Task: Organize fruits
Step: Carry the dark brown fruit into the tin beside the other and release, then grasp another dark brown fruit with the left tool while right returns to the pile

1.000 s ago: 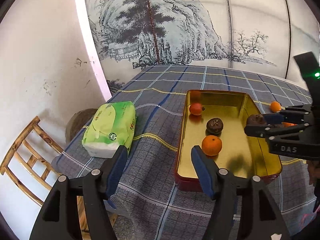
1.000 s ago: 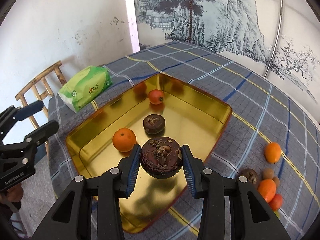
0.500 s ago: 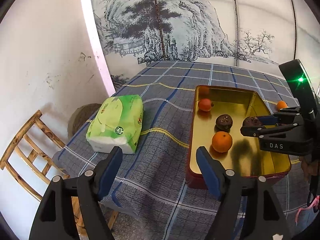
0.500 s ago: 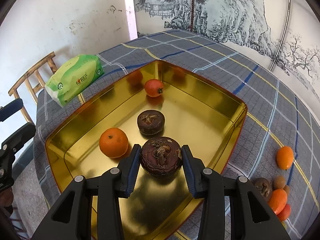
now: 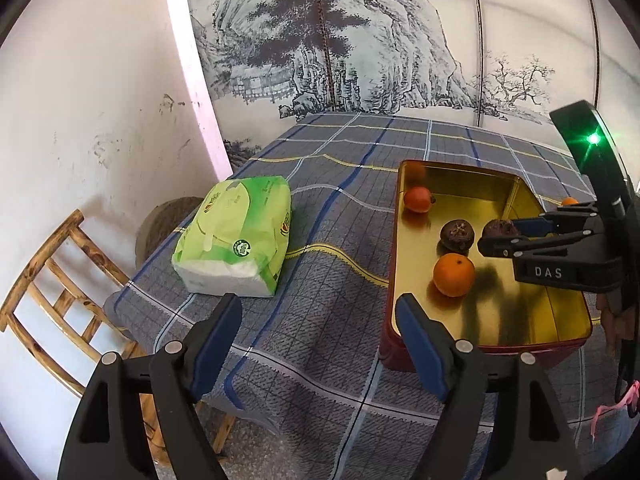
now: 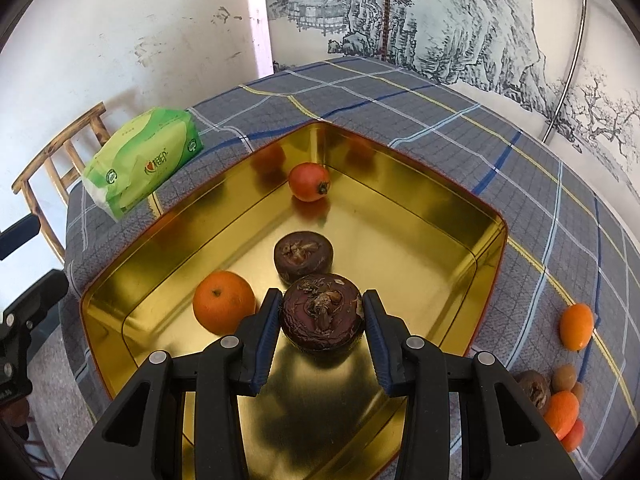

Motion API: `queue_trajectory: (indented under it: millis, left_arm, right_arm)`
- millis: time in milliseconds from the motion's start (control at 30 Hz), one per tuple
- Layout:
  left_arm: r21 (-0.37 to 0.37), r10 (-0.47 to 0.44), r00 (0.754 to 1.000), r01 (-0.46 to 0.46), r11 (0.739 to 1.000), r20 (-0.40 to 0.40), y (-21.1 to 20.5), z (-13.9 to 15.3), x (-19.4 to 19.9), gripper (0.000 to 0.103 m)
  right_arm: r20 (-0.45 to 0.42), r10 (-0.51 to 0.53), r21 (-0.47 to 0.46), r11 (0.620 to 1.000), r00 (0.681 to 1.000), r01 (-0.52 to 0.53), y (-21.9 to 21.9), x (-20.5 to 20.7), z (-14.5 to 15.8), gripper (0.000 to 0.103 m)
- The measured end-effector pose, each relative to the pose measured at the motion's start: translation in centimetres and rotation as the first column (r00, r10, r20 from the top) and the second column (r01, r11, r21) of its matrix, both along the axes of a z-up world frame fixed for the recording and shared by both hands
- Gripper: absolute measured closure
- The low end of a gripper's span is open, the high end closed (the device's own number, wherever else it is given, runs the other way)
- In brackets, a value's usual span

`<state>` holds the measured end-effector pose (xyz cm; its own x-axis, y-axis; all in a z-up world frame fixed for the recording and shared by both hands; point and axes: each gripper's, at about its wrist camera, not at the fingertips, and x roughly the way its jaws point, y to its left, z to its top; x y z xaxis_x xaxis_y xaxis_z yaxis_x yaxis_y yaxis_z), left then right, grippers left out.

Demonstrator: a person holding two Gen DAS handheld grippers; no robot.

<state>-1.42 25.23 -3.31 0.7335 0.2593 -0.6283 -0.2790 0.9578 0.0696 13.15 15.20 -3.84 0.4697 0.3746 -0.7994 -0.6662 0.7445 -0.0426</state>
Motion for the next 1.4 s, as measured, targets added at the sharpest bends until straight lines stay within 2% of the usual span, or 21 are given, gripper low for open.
queue_trajectory:
  millis: [300,600,767,867,1000,1133,1400]
  left_arm:
    - [-0.002,0.005,1.000,-0.005,1.000,-0.001,0.1,0.0,-0.2,0.026]
    - [0.009,0.004,1.000,-0.004,1.000,0.003,0.0,0.4,-0.6,0.026]
    - [0.028,-0.005,1.000,0.004,1.000,0.009,-0.9,1.1,-0.9,0.026]
    - [0.038,-0.017,1.000,0.016,0.999,0.012,-1.6,1.6,-1.1,0.026]
    - [0.059,-0.038,0.999,0.037,0.998,0.019,-3.0,2.2,-1.2,0.026]
    - [0.087,-0.068,0.997,0.065,0.994,0.027,-4.5,3.0,-1.2,0.022]
    - [0.150,-0.142,0.990,0.136,0.979,0.027,-8.4,4.1,-0.7,0.021]
  right_arm:
    - [0.030,-0.025,0.054,0.998,0.999,0.023,0.5,0.3,1.9,0.060]
    - [0.156,-0.055,0.190,0.982,0.986,0.024,-2.3,-1.9,6.8,0.060]
    - [0.216,-0.138,0.236,0.968,0.967,0.085,-7.4,-3.6,8.1,0.056]
    - [0.199,-0.207,0.257,0.954,0.958,0.153,-11.4,-4.0,7.8,0.050]
    - [0.177,-0.308,0.247,0.933,0.935,0.261,-17.3,-4.1,6.5,0.048]
    - [0.153,-0.424,0.207,0.897,0.893,0.390,-23.7,-4.0,4.5,0.048]
    - [0.141,-0.583,0.145,0.812,0.800,0.566,-33.7,-4.8,1.4,0.048]
